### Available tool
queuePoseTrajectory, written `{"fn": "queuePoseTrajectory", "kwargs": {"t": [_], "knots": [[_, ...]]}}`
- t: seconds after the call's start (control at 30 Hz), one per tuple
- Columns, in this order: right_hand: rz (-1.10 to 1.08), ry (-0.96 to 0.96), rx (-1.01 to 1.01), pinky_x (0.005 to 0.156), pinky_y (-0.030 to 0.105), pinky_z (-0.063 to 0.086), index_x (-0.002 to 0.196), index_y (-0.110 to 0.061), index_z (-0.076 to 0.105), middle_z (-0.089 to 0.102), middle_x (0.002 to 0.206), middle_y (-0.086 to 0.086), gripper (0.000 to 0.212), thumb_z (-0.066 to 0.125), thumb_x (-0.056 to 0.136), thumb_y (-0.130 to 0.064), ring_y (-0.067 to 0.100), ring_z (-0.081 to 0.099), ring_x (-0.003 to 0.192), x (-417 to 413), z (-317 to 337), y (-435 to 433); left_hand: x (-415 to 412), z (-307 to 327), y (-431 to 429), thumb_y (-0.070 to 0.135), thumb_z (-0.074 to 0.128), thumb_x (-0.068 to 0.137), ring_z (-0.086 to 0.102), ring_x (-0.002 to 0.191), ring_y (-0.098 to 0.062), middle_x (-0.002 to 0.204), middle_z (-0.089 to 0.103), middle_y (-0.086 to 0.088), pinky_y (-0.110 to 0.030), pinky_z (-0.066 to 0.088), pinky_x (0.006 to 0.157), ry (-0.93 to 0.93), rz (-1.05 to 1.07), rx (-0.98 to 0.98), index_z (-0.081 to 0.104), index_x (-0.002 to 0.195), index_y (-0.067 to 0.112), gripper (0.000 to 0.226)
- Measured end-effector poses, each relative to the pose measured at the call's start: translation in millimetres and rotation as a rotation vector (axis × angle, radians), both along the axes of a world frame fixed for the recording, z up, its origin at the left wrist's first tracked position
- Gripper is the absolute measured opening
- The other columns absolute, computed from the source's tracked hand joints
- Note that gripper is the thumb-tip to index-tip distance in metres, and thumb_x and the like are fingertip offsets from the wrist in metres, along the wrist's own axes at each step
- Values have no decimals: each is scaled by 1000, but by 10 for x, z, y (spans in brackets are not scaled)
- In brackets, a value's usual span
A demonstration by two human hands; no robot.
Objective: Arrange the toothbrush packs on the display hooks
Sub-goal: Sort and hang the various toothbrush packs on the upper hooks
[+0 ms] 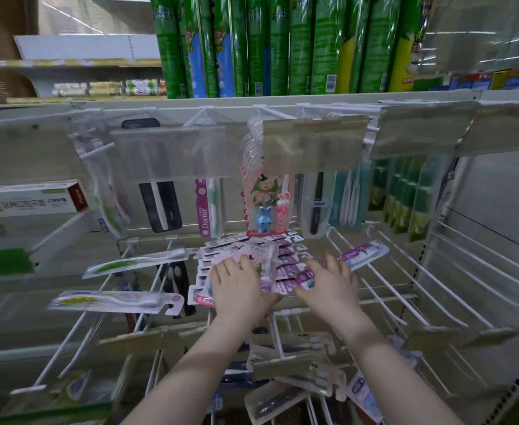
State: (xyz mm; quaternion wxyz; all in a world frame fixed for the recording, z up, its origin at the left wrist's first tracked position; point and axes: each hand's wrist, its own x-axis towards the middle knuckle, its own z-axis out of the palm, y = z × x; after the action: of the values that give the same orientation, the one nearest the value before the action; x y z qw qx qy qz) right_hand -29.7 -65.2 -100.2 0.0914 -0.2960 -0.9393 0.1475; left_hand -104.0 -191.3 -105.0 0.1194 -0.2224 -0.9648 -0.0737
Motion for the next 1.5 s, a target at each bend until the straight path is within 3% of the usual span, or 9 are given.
{"fn": "queuePoseTrajectory", "kwargs": {"t": [0.3,0.53,0.7,0.9,1.03,1.17,1.3,1.37,1.5], "knots": [[-1,13,-9,114,44,18,143,-29,35,23,153,5,64,51,87,-56,30,8,143,26,-124,27,-12,-69,25,66,59,74,36,127,-32,134,41,-14,-39,27,108,8,-9,27,32,131,9,85],[-23,145,-96,109,34,24,136,-22,49,39,140,8,57,62,85,-45,27,17,135,44,-118,5,-6,-64,19,66,58,75,36,127,-33,134,42,-15,-41,25,111,13,-14,33,33,131,8,85],[-30,246,-139,107,27,21,123,-15,61,49,132,6,43,69,83,-29,24,25,133,94,-93,25,38,12,-1,67,58,74,38,130,-29,130,49,-12,-48,-12,114,65,-10,21,36,132,8,86],[-145,456,-169,97,31,30,87,-10,73,66,100,7,27,69,81,-36,25,47,113,111,-168,57,142,85,-19,59,61,72,43,125,-24,124,52,-6,-43,-26,107,116,-72,85,38,131,11,79],[-271,524,-239,94,34,34,105,-9,64,56,114,13,23,65,86,-21,28,43,113,158,-115,84,205,112,-28,61,59,70,42,123,-24,123,50,-4,-41,5,116,66,-120,99,37,130,15,79],[-378,646,-514,82,27,42,117,-7,48,29,130,19,42,67,80,-3,34,39,117,223,-77,87,270,111,-41,61,63,68,44,113,-23,117,48,-1,-38,28,98,-27,-182,101,36,126,21,76],[-447,694,-561,94,42,45,125,-5,41,40,127,24,50,63,81,-3,40,44,117,243,-108,138,334,125,-59,52,70,67,46,111,-23,121,44,-3,-34,40,90,-135,-255,147,33,129,22,79],[-473,773,-565,91,50,48,124,-5,41,50,119,23,46,60,82,-2,40,53,108,261,-109,114,353,148,-62,48,72,67,50,109,-23,127,40,-4,-33,47,85,-216,-304,173,29,134,22,84],[-532,926,-573,83,42,51,126,-2,42,48,122,27,42,54,86,4,38,58,100,374,-76,42,401,186,-87,46,74,66,56,104,-22,136,34,-3,-36,51,83,-296,-362,225,24,140,24,92]]}}
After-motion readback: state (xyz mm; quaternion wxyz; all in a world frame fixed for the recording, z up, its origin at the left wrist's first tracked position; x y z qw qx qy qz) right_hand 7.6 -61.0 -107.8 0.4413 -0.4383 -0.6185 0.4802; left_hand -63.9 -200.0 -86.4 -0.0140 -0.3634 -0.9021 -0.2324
